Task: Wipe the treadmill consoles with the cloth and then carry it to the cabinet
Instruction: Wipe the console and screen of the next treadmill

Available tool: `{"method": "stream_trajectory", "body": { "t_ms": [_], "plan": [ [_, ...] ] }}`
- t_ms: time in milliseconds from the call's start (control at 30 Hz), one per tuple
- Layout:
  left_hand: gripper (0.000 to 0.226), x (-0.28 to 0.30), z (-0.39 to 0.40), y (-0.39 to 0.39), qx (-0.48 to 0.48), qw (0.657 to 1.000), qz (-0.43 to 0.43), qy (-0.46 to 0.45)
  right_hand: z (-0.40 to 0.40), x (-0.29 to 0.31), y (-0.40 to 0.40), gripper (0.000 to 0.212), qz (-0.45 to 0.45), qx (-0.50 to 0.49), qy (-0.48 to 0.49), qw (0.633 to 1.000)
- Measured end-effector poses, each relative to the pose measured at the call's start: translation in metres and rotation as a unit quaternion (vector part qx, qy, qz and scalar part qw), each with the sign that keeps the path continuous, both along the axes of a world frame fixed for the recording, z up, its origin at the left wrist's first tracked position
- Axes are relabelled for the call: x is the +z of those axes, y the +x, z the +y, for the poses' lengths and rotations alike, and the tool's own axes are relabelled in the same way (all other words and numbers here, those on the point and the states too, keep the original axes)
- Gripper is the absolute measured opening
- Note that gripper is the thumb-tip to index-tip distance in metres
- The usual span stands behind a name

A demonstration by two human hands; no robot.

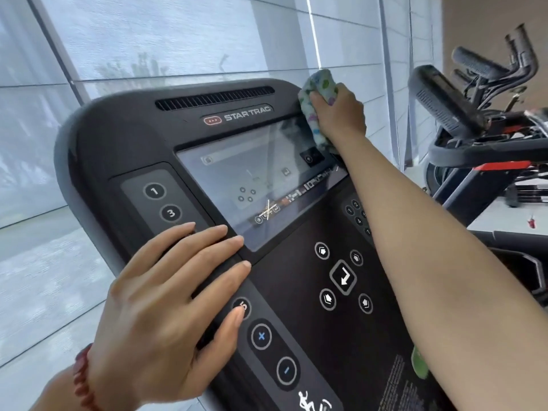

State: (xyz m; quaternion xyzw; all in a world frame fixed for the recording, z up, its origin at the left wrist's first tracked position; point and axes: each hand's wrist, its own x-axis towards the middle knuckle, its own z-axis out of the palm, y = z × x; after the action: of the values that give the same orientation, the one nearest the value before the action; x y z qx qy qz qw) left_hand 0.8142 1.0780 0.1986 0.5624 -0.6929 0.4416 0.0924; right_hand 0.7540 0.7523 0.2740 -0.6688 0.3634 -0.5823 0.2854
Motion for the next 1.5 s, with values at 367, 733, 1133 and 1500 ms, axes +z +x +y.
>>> {"method": "stream_trajectory", "body": {
  "t_ms": [367,733,1133,1500],
  "plan": [
    [0.037,-0.001,-0.001,-0.001,-0.051,0.998,-0.021,-0.034,-0.008,-0.098,-0.071,0.038,-0.003,-0.045,0.066,0.997],
    [0.036,-0.002,-0.001,-0.001,-0.046,0.997,-0.045,-0.045,0.047,-0.136,-0.087,0.034,-0.013,-0.047,0.065,0.997],
    [0.034,-0.004,0.001,-0.005,-0.014,0.996,-0.053,-0.066,0.19,-0.129,-0.069,0.036,0.013,0.075,-0.077,0.994],
    [0.038,-0.035,0.037,-0.035,0.12,0.984,0.032,-0.124,0.232,-0.133,-0.091,0.037,0.027,0.165,-0.056,0.984]
  ]
}}
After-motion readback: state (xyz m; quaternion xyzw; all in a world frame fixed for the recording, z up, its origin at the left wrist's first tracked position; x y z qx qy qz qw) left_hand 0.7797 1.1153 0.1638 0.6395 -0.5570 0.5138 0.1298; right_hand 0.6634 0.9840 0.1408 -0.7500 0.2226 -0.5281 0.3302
